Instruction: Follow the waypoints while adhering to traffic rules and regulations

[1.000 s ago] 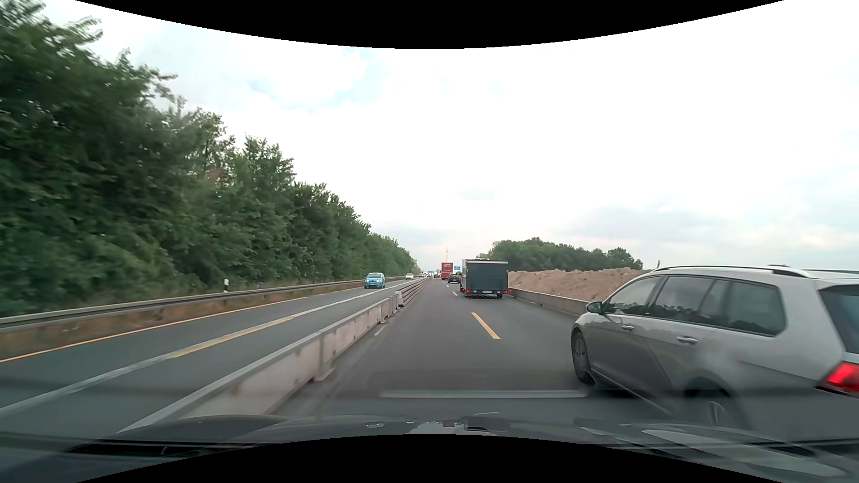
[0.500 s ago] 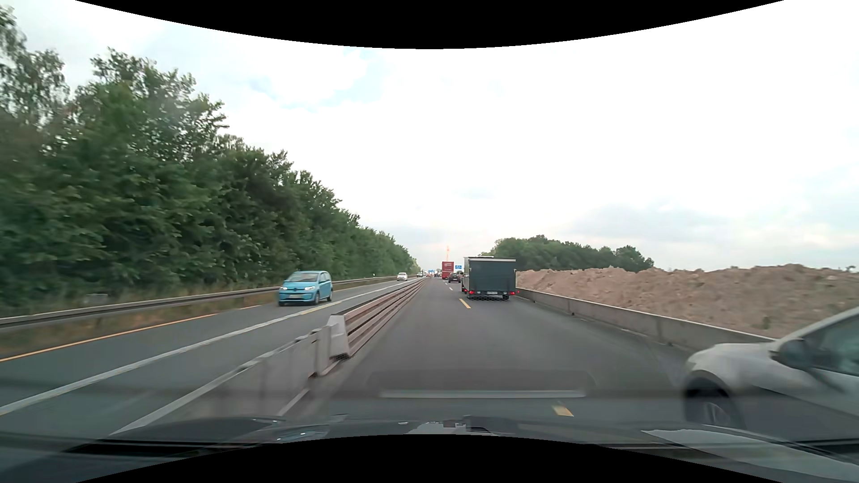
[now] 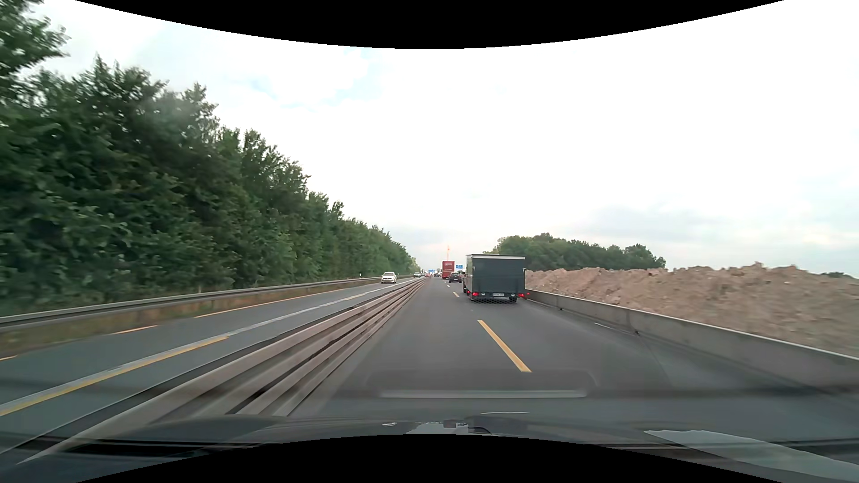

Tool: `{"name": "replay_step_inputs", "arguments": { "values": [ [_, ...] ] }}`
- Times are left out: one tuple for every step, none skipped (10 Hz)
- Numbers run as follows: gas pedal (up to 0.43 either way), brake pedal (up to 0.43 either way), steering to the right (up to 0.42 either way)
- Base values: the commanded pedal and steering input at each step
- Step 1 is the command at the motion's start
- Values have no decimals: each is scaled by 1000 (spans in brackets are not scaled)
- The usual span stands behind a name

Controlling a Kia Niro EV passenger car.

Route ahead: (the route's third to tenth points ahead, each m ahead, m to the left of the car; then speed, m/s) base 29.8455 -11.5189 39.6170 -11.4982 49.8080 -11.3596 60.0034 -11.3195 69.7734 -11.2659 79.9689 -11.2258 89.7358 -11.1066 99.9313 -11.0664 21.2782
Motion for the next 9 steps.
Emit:
{"name": "replay_step_inputs", "arguments": {
  "values": [
    [98,0,0],
    [98,0,0],
    [79,0,0],
    [67,0,0],
    [67,0,0],
    [67,0,0],
    [67,0,1],
    [67,0,1],
    [67,0,1]
  ]
}}
